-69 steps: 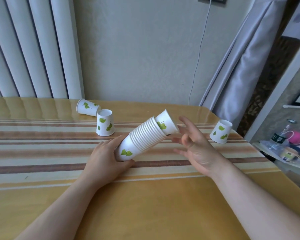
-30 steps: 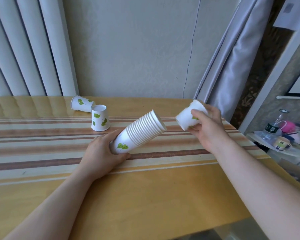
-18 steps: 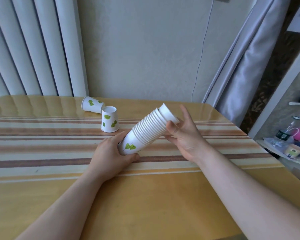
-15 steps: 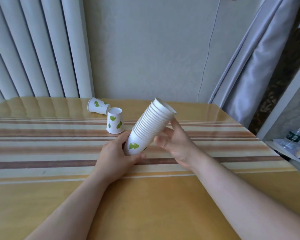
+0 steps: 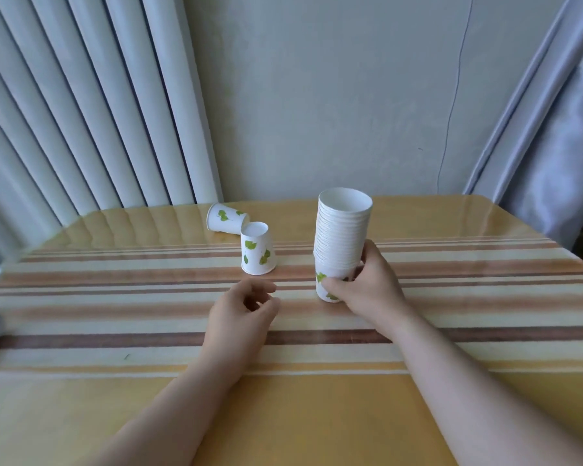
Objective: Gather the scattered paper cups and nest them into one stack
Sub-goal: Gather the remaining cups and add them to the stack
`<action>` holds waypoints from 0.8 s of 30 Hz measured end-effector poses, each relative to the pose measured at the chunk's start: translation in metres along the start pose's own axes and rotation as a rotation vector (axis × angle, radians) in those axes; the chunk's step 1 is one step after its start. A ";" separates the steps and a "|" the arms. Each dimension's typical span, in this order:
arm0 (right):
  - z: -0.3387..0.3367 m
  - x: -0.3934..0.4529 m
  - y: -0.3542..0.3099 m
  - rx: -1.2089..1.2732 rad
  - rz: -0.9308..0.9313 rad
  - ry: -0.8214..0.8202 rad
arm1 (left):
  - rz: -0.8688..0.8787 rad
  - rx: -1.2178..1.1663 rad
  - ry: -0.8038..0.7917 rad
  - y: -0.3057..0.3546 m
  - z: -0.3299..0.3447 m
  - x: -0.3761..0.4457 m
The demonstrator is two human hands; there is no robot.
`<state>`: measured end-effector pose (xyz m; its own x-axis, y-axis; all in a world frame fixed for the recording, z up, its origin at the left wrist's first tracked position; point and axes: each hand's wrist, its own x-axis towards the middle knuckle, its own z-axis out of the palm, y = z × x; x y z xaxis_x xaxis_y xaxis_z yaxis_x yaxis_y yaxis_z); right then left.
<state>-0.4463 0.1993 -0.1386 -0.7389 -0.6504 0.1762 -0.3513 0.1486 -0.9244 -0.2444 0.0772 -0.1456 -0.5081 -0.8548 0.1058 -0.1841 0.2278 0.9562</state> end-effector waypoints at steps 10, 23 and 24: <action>0.000 0.006 0.009 0.028 -0.026 -0.075 | 0.057 0.501 0.084 0.060 -0.010 0.101; 0.002 0.007 0.015 0.020 -0.024 -0.098 | 0.140 0.702 -0.223 0.065 -0.028 0.105; 0.001 0.007 0.014 0.020 -0.021 -0.097 | 0.093 0.728 -0.314 0.063 -0.028 0.099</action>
<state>-0.4553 0.1960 -0.1507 -0.6724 -0.7222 0.1626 -0.3538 0.1206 -0.9275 -0.2823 -0.0061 -0.0677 -0.7415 -0.6709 -0.0092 -0.5777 0.6314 0.5173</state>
